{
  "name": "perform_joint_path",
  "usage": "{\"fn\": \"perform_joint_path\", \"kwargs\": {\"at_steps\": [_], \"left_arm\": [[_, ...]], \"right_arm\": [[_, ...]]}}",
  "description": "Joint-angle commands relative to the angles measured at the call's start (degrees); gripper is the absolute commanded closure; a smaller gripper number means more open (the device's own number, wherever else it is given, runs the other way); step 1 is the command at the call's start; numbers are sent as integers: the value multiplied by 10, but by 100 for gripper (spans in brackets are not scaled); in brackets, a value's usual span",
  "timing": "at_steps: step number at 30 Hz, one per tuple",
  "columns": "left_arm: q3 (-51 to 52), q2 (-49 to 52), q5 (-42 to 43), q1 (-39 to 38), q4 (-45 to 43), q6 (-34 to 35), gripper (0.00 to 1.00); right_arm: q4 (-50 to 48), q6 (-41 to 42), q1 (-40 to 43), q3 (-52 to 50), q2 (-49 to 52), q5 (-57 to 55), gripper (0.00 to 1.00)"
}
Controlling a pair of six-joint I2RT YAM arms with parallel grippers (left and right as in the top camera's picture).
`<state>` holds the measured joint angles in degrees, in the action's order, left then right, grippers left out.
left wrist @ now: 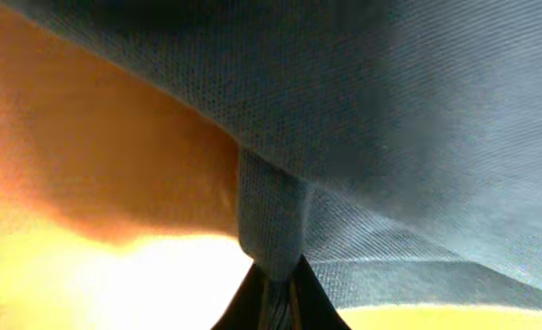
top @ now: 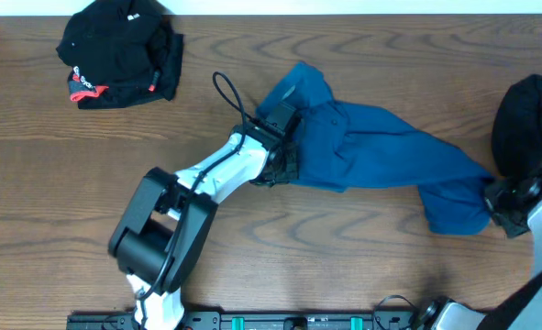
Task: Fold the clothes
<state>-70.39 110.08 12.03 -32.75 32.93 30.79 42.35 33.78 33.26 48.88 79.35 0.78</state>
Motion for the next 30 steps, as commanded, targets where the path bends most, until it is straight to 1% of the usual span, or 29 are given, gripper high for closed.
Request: {"fn": "perform_joint_path", "kwargs": {"at_steps": [1,9,13,16,18,20,25,30], "left_arm": [[3,-64,-8,-1,14,-26,94],[2,-182,-12,0,61,-52,94],[2,-260,-39,-1,86,-57,94],[2,-321,-70,-1,104,-57,94],[2,-361,-91,-1,113,-57,94],[2,-400,-113,0,121,-57,94],[2,-477,-151,-1,145,-56,94],[2,-522,-151,-1,170,-52,94]], "right_arm": [[13,-28,1,22,-39,-14,92],[34,-43,-3,28,-99,-14,96],[42,-55,-3,46,-127,-19,96],[60,-63,-3,70,-142,-18,92],[76,-67,-3,89,-148,-17,85],[90,-80,-3,105,-152,-2,83],[113,-82,-3,119,-152,22,87],[130,-82,-3,120,-154,25,93]]}}
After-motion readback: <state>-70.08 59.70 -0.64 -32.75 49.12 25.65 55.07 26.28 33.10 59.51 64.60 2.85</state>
